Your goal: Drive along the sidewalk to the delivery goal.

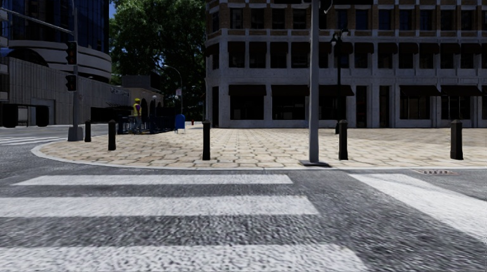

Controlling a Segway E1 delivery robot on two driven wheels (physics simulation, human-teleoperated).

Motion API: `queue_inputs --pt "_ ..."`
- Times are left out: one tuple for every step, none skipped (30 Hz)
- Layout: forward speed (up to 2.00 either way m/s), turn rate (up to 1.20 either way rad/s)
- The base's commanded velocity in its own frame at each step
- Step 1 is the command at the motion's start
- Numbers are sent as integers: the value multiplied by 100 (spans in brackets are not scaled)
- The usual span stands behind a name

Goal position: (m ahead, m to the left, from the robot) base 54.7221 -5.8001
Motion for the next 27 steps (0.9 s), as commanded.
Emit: queue_inputs --pt "200 0" --pt "200 0" --pt "200 0" --pt "200 0" --pt "200 0" --pt "200 0" --pt "200 0" --pt "200 0" --pt "200 0" --pt "200 0" --pt "200 0" --pt "200 0" --pt "200 0" --pt "200 0" --pt "200 0" --pt "200 0" --pt "200 0" --pt "200 0" --pt "200 0" --pt "200 0" --pt "200 0" --pt "200 0" --pt "200 0" --pt "200 0" --pt "200 0" --pt "200 0" --pt "200 0"
